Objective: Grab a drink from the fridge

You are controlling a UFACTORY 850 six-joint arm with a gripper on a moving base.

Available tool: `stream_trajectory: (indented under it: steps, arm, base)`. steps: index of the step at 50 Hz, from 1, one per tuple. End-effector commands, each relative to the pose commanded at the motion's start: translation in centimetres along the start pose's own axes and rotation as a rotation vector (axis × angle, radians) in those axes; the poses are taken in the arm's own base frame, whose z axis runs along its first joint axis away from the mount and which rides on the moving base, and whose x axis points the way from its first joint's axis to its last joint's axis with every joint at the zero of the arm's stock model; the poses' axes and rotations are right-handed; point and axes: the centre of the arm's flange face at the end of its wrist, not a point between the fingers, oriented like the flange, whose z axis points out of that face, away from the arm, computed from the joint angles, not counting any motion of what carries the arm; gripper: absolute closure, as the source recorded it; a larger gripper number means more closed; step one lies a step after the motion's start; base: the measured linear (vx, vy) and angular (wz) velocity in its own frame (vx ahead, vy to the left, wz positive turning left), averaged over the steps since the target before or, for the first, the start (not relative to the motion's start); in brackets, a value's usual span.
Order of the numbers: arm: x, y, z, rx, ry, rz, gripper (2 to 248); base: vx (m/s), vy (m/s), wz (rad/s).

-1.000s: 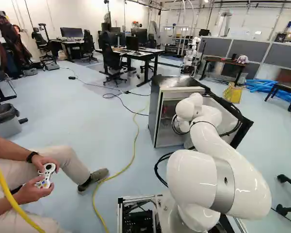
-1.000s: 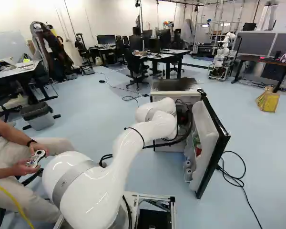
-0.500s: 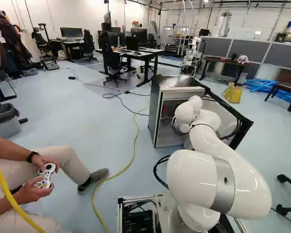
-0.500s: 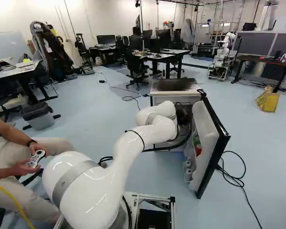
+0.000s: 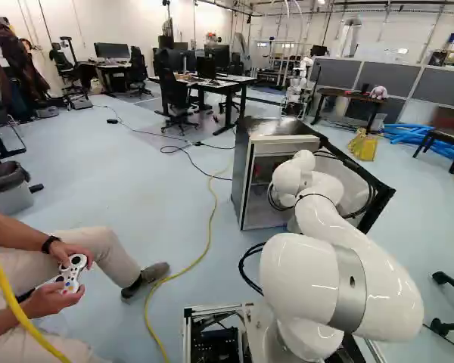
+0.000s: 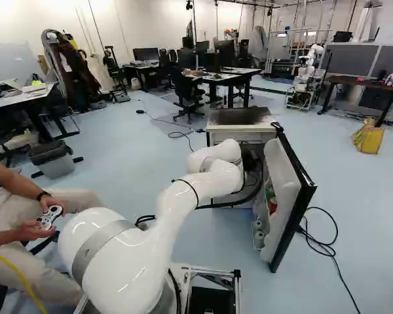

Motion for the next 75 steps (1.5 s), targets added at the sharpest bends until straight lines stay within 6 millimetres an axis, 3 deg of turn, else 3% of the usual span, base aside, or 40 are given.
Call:
stream_trajectory:
  steps: [41, 56, 75]
  arm:
    - [1.6, 0.4, -0.7, -0.004, -0.029, 0.002, 160]
    - [2.7, 0.7, -2.6, -0.008, -0.086, 0.005, 160]
    - [6.4, 0.5, -6.3, -0.004, -0.163, 0.008, 160]
  base:
    - [0.0, 0.0, 0.0]
    - [0.0, 0.0, 0.0]
    - [0.0, 0.0, 0.0]
